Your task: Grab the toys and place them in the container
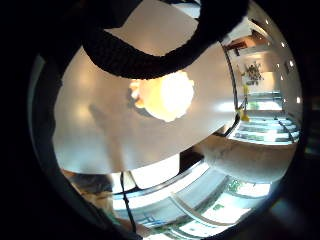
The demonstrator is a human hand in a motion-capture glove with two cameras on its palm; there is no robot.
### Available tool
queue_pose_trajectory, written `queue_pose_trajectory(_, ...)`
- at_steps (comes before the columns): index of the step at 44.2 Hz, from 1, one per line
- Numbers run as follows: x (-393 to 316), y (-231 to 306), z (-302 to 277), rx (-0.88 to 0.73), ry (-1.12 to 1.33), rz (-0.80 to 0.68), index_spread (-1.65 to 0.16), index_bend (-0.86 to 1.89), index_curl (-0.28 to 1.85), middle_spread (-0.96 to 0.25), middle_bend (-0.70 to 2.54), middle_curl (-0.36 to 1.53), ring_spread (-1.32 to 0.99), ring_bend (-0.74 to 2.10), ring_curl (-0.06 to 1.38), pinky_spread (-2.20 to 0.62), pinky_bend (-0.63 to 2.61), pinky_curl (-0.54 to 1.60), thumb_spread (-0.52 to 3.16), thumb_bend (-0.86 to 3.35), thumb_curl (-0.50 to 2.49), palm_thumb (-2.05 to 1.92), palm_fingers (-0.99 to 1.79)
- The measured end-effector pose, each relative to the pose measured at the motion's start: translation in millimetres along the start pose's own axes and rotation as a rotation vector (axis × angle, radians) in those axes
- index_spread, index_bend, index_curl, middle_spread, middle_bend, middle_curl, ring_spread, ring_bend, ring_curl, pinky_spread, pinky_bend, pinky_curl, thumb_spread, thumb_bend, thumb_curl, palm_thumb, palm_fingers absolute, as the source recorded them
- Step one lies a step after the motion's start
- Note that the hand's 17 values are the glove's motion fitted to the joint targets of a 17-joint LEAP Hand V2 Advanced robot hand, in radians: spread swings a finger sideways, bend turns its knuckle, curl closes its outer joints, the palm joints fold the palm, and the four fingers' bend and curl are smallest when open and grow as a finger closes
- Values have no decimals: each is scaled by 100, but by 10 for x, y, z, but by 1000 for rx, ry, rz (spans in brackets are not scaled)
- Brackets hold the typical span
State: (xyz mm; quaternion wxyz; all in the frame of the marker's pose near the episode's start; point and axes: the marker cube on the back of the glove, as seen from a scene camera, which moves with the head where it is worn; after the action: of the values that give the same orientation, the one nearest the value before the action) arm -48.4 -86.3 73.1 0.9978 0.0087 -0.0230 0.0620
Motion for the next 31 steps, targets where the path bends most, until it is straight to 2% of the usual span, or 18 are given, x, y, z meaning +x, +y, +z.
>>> queue_pose_trajectory(14,-29,7,9,-5,-46,-7,-29,16,30,-5,11,17,-4,16,23,1,85,35,132,-3,21,-4,-20)
queue_pose_trajectory(22,40,53,-28,-19,33,55,-29,16,31,-5,11,17,-4,16,22,1,85,35,133,-3,21,-4,-20)
queue_pose_trajectory(31,59,22,-61,-3,4,9,-29,16,31,-5,11,17,-4,16,22,1,84,35,133,-3,21,-4,-20)
